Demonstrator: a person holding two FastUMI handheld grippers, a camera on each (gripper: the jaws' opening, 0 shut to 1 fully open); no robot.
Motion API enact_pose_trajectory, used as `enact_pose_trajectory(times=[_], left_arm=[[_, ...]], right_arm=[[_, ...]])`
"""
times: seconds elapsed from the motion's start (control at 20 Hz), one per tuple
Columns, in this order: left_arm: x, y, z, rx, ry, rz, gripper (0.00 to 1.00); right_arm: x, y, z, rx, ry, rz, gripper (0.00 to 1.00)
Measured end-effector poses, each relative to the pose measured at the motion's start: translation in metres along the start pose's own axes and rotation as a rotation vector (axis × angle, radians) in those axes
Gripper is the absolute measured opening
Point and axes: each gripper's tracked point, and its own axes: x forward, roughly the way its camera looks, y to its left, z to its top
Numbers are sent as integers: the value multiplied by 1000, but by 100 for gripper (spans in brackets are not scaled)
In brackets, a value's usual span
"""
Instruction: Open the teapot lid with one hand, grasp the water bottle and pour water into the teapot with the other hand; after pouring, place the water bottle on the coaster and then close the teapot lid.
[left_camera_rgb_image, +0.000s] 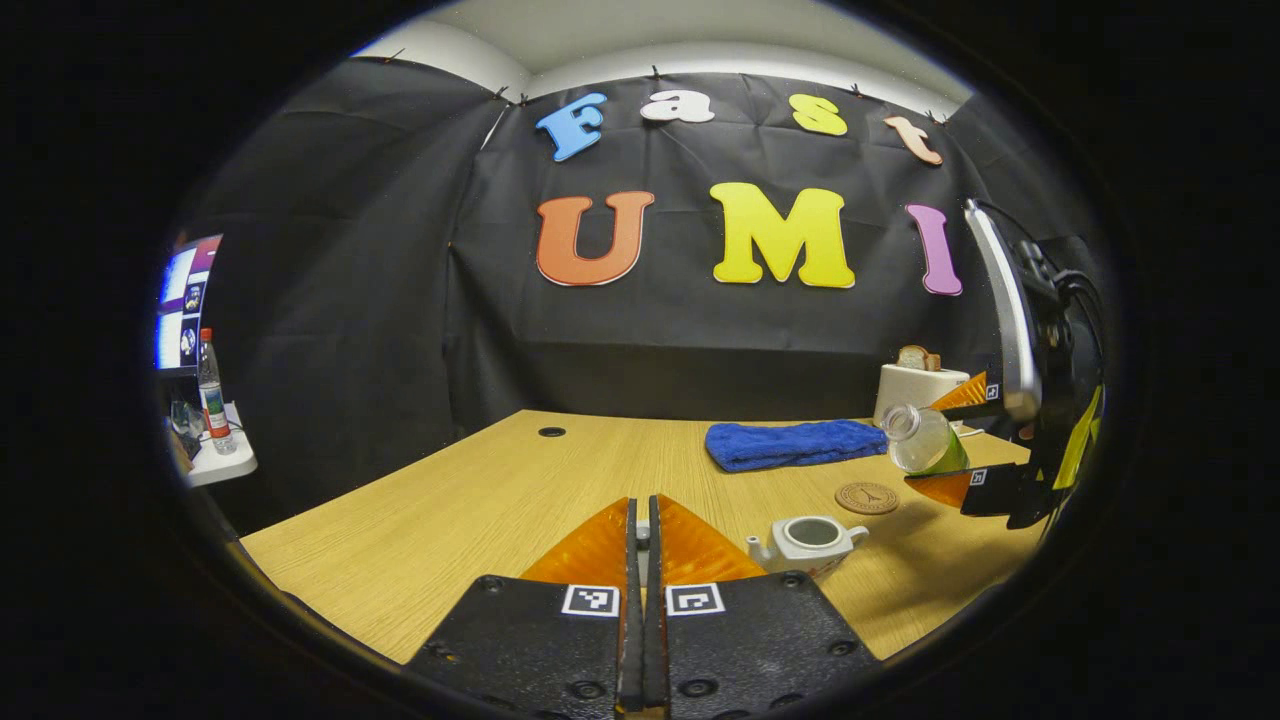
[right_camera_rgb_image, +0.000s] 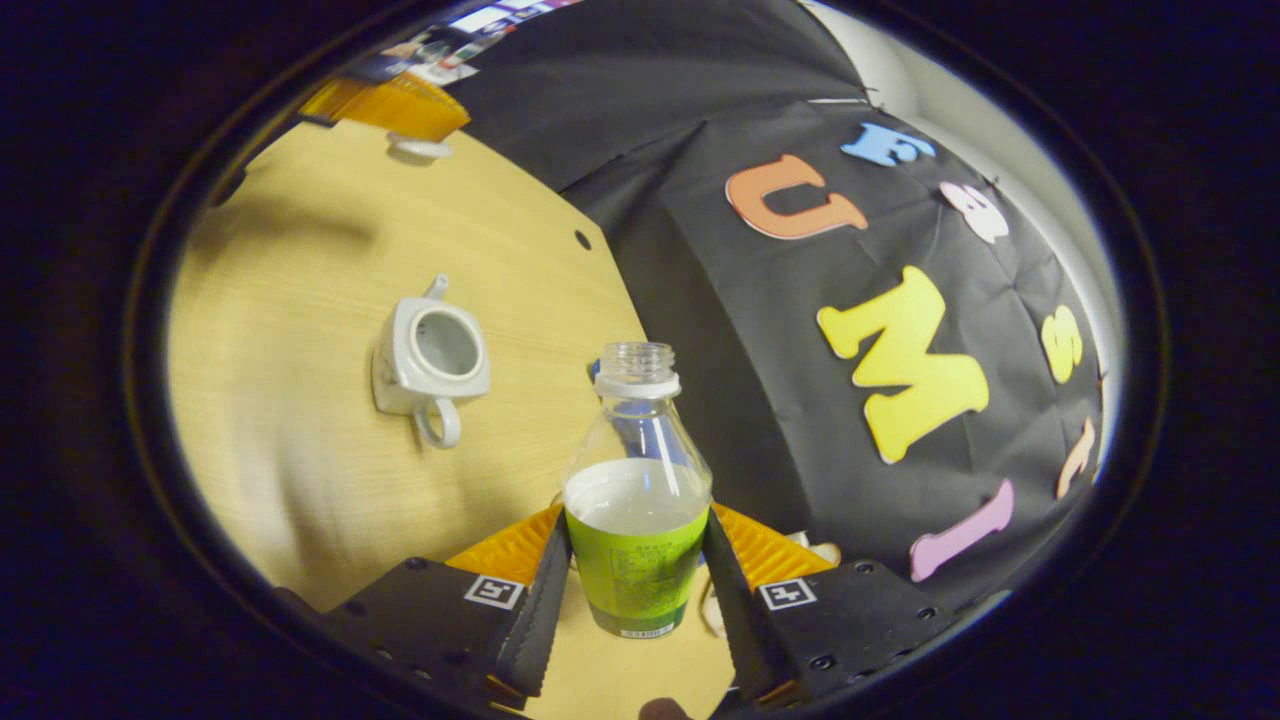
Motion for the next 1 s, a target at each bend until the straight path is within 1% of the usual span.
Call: enact_pose_trajectory(times=[0.15, 0.25, 0.5, 0.65, 0.75, 1.0], left_arm=[[0, 5, 0, 4, 0, 5, 3], [-1, 3, 1, 5, -3, -1, 3], [2, -3, -3, 1, 5, -24, 3], [0, -3, -2, 8, 1, -34, 3], [1, -2, 0, 12, -6, -31, 3], [-1, -1, 4, 15, -16, -29, 3]], right_arm=[[5, 1, 10, -209, -22, -54, 70], [5, 1, 13, -295, -32, -70, 71], [11, 8, 22, -438, -37, -79, 71], [16, 9, 26, -518, -43, -98, 71], [22, 10, 27, -571, -38, -113, 71], [16, 12, 36, -690, -53, -150, 70]])
